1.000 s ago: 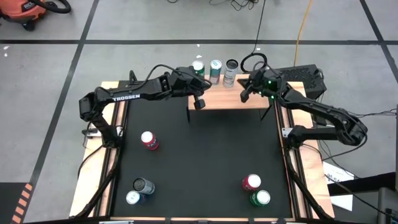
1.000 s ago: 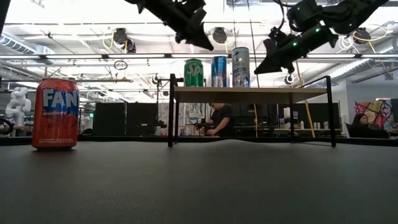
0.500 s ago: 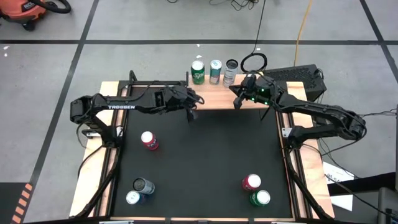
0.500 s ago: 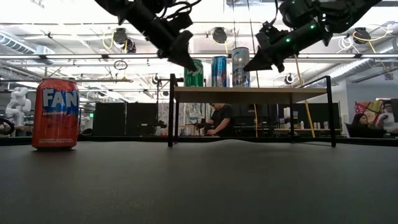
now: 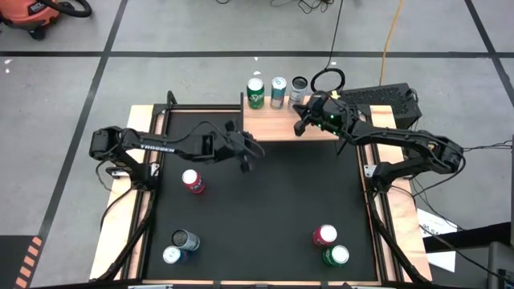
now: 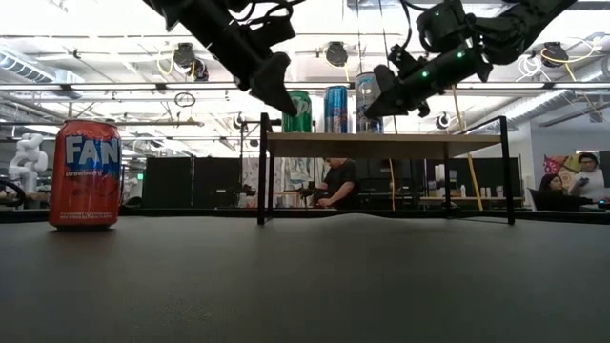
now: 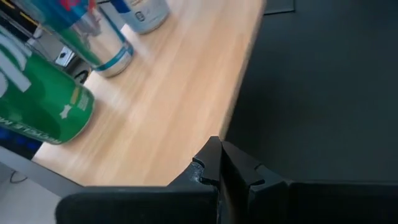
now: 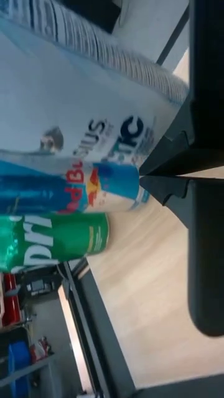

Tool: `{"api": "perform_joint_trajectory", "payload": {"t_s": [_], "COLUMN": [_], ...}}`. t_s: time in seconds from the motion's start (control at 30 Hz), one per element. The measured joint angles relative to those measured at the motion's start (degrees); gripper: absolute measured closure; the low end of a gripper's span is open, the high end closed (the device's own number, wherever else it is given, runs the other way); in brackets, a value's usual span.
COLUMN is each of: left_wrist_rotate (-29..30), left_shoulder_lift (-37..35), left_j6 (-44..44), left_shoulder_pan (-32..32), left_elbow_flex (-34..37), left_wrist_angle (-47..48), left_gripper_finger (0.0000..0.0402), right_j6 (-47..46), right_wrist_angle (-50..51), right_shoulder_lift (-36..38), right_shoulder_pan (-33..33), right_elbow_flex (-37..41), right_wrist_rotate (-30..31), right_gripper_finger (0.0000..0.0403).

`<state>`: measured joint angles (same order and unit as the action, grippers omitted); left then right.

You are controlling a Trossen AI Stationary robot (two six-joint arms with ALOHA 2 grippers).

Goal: Place canned beverage on shelf
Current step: Put the top white-blue on the shelf, then put the top red soda can on the shelf

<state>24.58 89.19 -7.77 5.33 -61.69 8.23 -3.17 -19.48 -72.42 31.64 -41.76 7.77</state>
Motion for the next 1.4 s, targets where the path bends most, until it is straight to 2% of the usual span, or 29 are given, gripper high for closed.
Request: {"api": "perform_joint_trajectory", "payload": {"t_s": [0.47,0.63,0.8,1.1,1.27,1.4], "left_wrist_rotate": [1.33,1.59,4.21,4.44,4.44,5.77], "left_shoulder_lift": [0.00,0.00,0.00,-0.59,-5.15,-12.23], "left_j6": [0.02,0.07,0.19,3.01,4.22,7.23], "left_shoulder_pan": [-0.86,-1.16,-2.36,-5.49,-6.76,-8.92], "left_elbow_flex": [0.00,0.00,0.00,0.25,4.22,7.88], "left_wrist_angle": [0.06,0.96,2.50,5.90,4.00,4.76], "left_gripper_finger": [0.0392,0.0392,0.0392,0.0392,0.0392,0.0392], "right_j6": [1.18,0.43,-1.34,-2.15,-2.18,-2.18], "right_wrist_angle": [0.01,1.32,2.75,5.28,5.59,5.31], "right_shoulder_lift": [-0.02,-0.04,-0.04,-0.02,0.00,0.00], "right_shoulder_pan": [3.60,2.60,-0.61,-9.26,-15.29,-20.53], "right_elbow_flex": [0.00,0.00,0.00,0.00,0.00,0.00], "right_wrist_rotate": [-0.03,-1.10,-4.94,-5.09,-5.09,-4.64], "right_gripper_finger": [0.0403,0.0403,0.0403,0.0403,0.0403,0.0403]}}
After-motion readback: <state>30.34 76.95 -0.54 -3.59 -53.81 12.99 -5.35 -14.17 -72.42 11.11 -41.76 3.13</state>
